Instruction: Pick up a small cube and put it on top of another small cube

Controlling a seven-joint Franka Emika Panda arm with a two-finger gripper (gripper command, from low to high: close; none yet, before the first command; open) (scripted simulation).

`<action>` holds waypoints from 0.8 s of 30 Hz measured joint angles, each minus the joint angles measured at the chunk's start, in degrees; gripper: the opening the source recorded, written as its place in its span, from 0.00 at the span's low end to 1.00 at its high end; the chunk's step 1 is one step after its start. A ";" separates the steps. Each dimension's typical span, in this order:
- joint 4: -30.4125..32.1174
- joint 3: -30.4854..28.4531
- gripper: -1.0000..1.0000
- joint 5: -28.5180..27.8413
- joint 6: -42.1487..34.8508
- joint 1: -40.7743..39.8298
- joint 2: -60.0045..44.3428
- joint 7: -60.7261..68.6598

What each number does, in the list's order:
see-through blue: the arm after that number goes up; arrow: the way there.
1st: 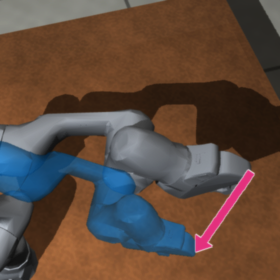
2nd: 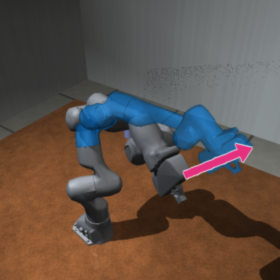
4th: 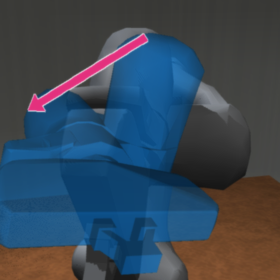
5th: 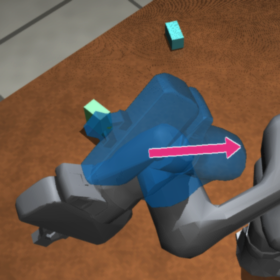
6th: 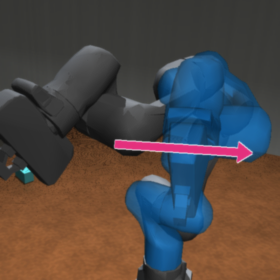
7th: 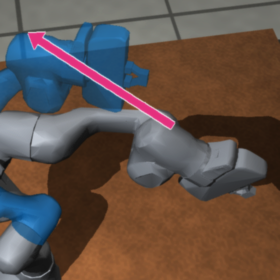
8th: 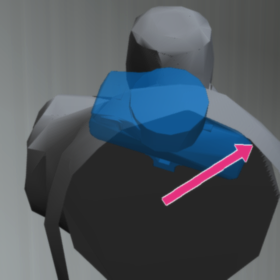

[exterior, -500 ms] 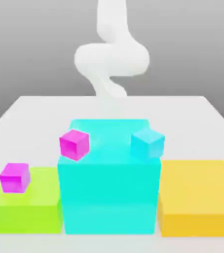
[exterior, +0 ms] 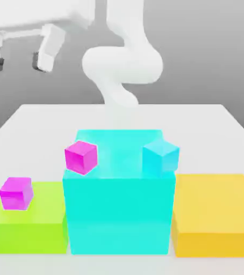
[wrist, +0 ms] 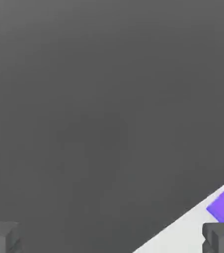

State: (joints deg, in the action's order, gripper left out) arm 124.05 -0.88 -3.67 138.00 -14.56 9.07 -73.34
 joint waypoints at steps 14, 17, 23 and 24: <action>-6.05 -4.97 0.50 5.47 5.12 -7.82 -29.05 -16.07; -7.38 -5.68 0.50 8.17 6.12 -9.62 -35.29 -18.53; -9.54 -4.70 0.00 10.28 12.26 -11.27 -45.07 -18.70; -9.54 -4.70 0.00 10.30 12.29 -11.27 -45.07 -18.69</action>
State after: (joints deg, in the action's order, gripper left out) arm 114.51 -5.58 6.63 150.29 -25.83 -36.00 -92.02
